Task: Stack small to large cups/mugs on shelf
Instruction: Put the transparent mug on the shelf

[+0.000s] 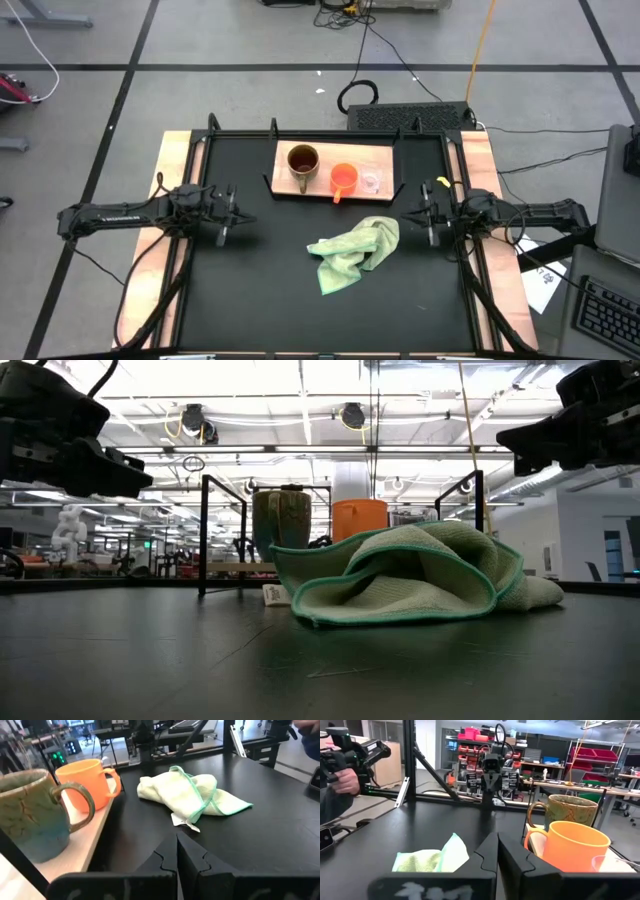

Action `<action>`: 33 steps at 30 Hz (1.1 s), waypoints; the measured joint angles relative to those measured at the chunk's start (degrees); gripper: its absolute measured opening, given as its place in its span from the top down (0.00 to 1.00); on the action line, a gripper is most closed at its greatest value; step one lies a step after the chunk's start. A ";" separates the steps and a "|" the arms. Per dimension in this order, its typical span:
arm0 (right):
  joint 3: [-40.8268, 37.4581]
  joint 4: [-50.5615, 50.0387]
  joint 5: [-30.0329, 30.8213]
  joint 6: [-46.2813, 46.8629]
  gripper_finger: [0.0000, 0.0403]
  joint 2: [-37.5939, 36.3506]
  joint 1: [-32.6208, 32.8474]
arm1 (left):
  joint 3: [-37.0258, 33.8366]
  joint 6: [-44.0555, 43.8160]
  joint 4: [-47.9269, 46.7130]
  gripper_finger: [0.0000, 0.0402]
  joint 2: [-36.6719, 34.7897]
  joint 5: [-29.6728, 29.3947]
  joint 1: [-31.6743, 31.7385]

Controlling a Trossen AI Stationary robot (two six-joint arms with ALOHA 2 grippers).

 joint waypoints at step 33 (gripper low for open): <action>0.01 -2.58 0.20 1.49 1.00 -2.60 0.00 | 0.00 -0.17 8.30 1.00 -0.02 4.37 0.00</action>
